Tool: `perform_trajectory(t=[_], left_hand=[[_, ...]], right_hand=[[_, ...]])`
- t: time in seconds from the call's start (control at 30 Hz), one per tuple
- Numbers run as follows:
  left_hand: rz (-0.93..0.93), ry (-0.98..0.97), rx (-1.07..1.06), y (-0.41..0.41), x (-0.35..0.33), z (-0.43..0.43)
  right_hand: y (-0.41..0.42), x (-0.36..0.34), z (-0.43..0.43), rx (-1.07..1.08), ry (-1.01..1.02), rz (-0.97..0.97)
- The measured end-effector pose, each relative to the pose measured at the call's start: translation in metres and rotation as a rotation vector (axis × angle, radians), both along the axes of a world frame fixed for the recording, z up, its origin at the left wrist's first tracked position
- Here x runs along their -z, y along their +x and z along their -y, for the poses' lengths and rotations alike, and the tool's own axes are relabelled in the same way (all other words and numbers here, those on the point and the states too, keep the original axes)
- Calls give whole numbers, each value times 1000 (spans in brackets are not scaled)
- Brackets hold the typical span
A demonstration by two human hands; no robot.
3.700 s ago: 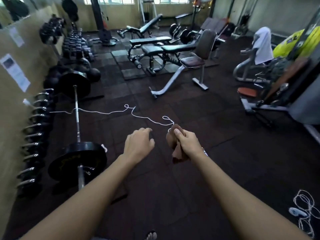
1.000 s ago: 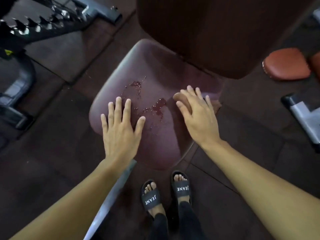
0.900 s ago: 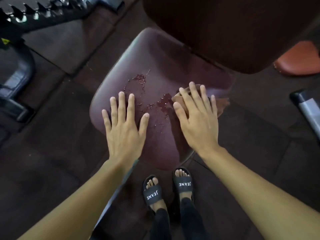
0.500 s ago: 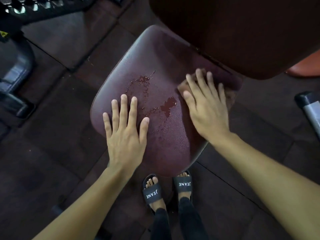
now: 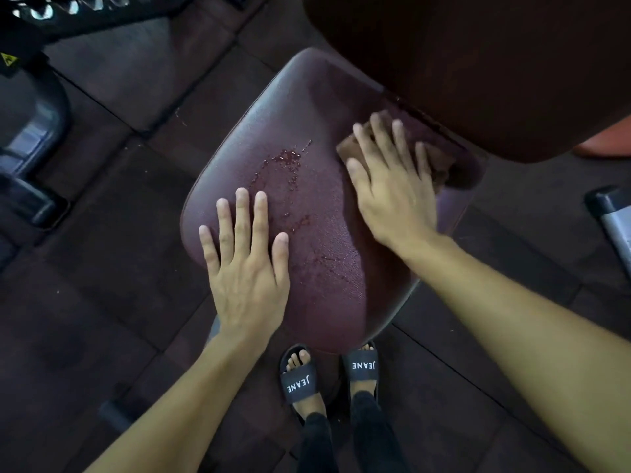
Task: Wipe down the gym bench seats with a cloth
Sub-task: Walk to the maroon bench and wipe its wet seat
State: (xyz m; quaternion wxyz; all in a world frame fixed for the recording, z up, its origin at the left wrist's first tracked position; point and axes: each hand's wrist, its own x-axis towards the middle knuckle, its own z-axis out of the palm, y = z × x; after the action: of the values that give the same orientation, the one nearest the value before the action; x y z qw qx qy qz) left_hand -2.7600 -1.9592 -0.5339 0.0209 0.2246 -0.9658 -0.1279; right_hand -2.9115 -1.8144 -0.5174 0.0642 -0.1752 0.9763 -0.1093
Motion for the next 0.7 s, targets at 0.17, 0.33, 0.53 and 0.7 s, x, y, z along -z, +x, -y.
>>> perform_trajectory(t=[0.17, 0.33, 0.53, 0.7], left_hand=[[-7, -14, -14, 1, 3, 0], [-3, -33, -11, 1, 1, 0], [-1, -63, -13, 1, 4, 1], [-15, 88, -31, -2, -5, -2]], right_hand=[[21, 3, 33, -250, -24, -27], [16, -7, -40, -235, 19, 51], [-42, 1, 65, -113, 2, -33], [-19, -8, 76, -356, -188, 142]])
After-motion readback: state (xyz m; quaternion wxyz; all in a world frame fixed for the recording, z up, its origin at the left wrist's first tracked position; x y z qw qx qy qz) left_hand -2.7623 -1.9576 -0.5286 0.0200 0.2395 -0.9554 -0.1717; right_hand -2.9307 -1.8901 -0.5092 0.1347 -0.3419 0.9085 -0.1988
